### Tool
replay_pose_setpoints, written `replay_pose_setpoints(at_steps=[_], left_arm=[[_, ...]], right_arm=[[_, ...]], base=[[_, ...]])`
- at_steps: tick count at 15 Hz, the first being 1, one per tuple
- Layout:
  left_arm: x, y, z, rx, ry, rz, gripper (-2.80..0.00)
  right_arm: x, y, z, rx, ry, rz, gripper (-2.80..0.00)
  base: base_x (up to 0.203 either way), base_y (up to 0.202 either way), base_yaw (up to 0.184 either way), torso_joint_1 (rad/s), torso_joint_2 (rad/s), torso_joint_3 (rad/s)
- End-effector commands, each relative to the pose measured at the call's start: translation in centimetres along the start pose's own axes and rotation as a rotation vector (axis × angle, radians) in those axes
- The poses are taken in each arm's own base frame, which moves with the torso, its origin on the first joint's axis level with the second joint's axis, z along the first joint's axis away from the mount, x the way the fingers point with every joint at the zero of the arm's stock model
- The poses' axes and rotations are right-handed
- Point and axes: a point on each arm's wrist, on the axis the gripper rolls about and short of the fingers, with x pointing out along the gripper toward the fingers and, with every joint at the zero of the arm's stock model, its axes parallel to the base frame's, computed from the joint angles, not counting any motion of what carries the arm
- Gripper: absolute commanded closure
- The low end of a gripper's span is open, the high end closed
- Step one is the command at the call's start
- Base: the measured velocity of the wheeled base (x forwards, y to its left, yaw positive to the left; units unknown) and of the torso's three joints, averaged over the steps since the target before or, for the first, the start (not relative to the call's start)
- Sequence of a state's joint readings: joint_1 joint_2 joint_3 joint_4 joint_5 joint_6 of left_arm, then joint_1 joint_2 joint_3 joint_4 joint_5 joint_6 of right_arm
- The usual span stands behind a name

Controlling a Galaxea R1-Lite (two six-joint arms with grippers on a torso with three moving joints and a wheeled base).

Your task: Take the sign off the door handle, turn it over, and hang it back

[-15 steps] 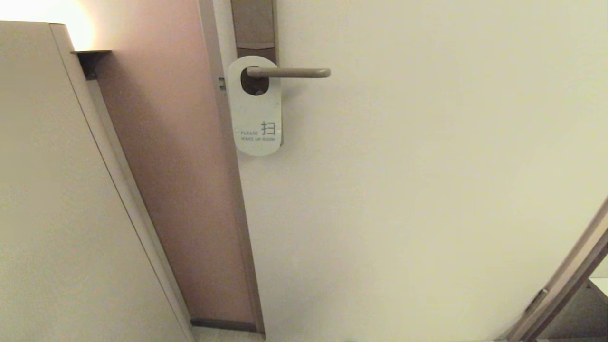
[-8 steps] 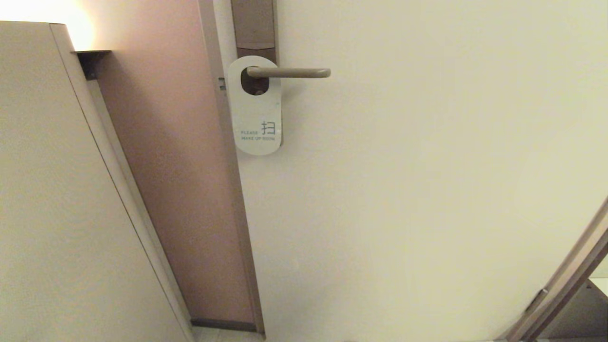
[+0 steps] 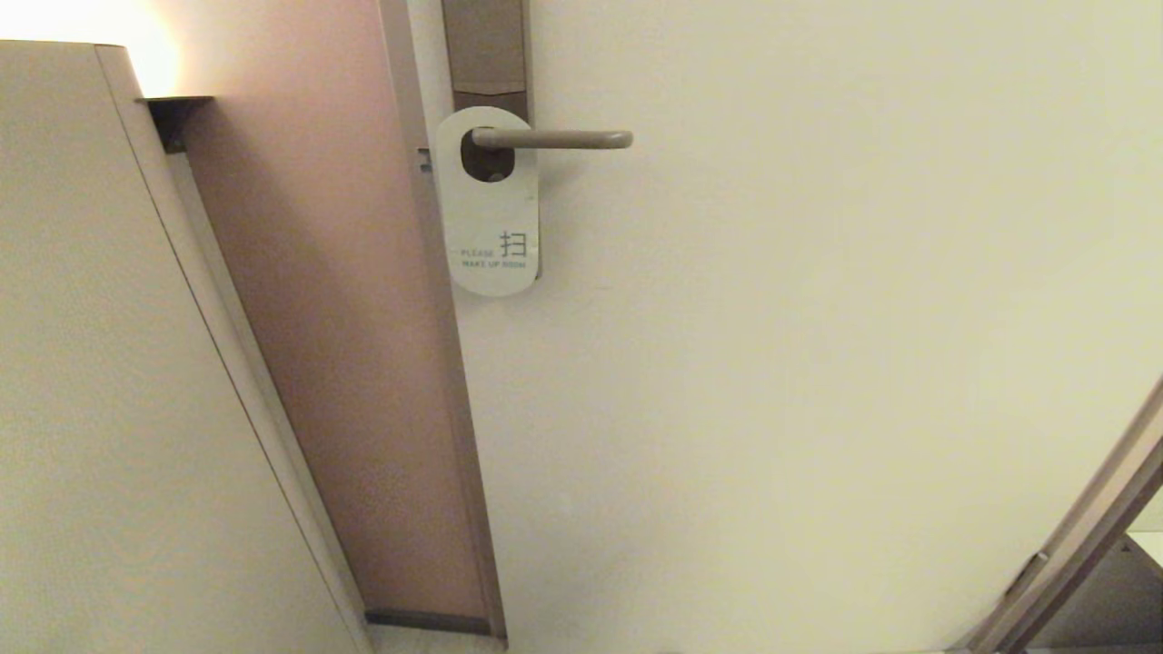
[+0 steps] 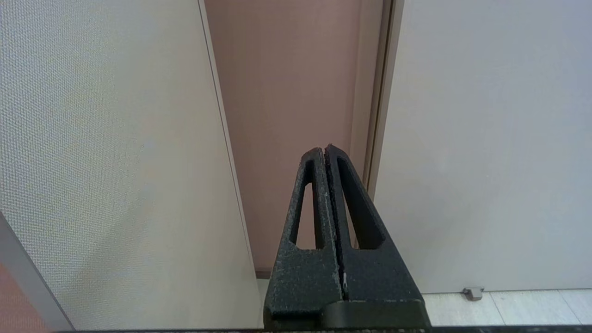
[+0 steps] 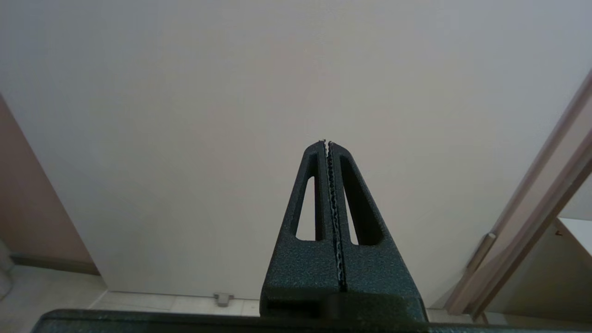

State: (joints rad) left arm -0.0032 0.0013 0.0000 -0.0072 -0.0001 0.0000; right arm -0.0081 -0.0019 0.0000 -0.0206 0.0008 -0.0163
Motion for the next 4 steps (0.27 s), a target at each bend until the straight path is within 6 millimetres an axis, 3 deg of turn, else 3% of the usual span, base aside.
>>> replay_pose_setpoints(at_steps=[1,4], left_arm=[[0.0,0.0,0.01,0.0,0.0,0.0,0.0],[0.0,0.0,0.01,0.0,0.0,0.0,0.0]], right_arm=[[0.01,0.0,0.01,0.001,0.001,0.001,0.0],[0.01,0.0,0.01,0.007,0.001,0.001,0.0]], base=[[0.0,0.0,0.0,0.0,0.0,0.0],[0.0,0.0,0.0,0.0,0.0,0.0]])
